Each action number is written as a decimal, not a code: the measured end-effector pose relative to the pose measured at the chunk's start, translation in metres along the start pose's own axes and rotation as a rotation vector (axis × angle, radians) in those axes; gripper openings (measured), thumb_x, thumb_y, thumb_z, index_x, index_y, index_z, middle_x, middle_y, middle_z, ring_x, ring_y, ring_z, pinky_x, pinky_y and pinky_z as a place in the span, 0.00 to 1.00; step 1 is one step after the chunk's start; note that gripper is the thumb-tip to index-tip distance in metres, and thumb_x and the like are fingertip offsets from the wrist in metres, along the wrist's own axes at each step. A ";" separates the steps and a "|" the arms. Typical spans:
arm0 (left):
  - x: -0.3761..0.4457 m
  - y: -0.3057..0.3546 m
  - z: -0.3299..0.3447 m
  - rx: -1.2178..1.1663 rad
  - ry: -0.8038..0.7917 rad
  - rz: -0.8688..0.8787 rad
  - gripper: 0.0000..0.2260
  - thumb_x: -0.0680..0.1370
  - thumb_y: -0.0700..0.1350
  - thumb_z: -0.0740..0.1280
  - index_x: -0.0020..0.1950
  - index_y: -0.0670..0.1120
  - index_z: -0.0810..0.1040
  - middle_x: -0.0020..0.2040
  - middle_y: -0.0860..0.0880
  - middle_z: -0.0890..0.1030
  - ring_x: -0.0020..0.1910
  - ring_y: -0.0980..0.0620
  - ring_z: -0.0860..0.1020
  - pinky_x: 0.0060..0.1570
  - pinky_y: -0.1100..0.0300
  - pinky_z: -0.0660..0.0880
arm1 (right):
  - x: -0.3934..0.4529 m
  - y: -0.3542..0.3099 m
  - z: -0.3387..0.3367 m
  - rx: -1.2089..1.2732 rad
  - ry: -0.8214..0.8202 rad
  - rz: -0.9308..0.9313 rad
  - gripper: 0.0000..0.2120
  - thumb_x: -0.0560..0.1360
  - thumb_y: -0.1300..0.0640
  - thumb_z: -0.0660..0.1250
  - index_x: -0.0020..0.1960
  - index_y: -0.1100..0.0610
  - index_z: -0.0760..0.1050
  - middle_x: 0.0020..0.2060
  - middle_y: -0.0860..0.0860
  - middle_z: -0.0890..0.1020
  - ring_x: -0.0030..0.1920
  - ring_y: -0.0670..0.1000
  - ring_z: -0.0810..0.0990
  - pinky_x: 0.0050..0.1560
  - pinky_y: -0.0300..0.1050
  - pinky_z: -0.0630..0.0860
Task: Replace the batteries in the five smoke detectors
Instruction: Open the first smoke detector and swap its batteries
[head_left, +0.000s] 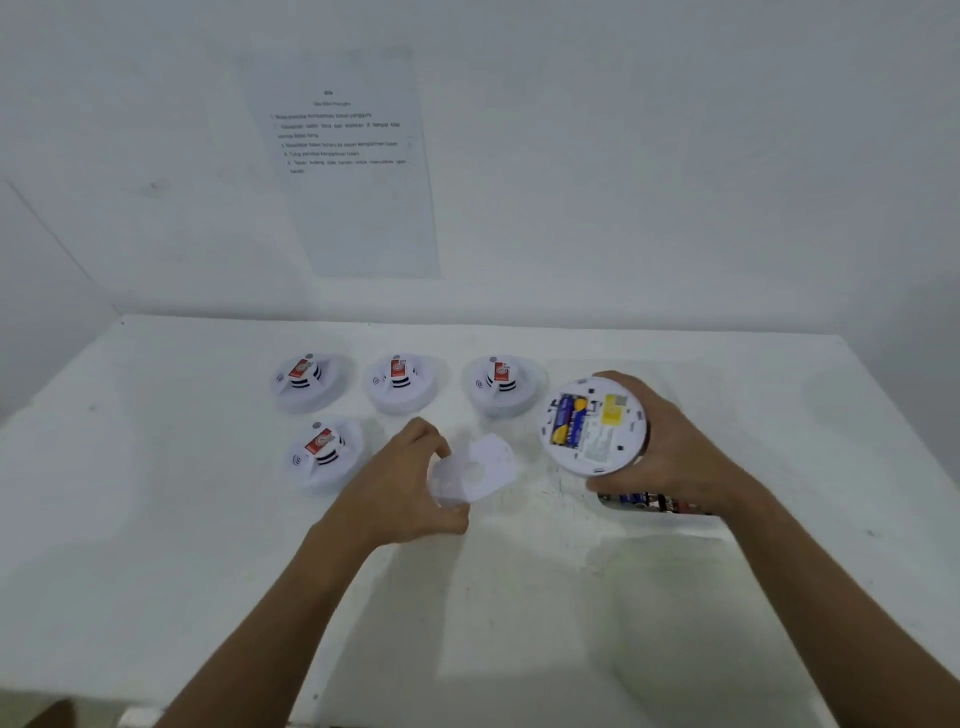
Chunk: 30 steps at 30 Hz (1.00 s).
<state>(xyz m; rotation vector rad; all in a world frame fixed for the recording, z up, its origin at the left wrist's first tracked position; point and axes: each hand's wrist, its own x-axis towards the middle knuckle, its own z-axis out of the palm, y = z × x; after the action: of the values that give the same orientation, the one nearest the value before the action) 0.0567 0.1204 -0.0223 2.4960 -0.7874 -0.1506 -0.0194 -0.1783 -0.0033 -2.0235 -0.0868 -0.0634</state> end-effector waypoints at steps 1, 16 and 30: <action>-0.003 0.000 0.011 0.019 -0.034 -0.027 0.24 0.59 0.57 0.74 0.49 0.49 0.73 0.48 0.57 0.70 0.43 0.57 0.74 0.42 0.58 0.76 | -0.003 0.004 -0.009 0.001 -0.008 0.004 0.47 0.56 0.67 0.85 0.70 0.50 0.68 0.58 0.38 0.80 0.61 0.41 0.79 0.56 0.34 0.77; 0.037 0.095 0.028 -0.141 0.068 0.089 0.22 0.70 0.55 0.71 0.62 0.52 0.77 0.58 0.57 0.76 0.51 0.61 0.76 0.50 0.66 0.72 | -0.017 0.033 -0.056 0.079 -0.122 -0.027 0.47 0.58 0.70 0.83 0.71 0.51 0.67 0.62 0.41 0.77 0.64 0.42 0.77 0.58 0.36 0.77; 0.115 0.209 0.058 0.032 -0.208 0.228 0.20 0.68 0.47 0.76 0.58 0.48 0.79 0.53 0.51 0.78 0.49 0.54 0.76 0.50 0.57 0.77 | -0.039 0.063 -0.119 0.091 -0.097 0.002 0.45 0.55 0.66 0.80 0.68 0.50 0.68 0.59 0.46 0.78 0.59 0.46 0.79 0.51 0.38 0.78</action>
<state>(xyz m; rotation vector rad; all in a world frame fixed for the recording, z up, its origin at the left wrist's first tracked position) 0.0316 -0.1157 0.0391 2.4239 -1.1606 -0.3225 -0.0535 -0.3140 -0.0104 -1.9354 -0.1472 0.0396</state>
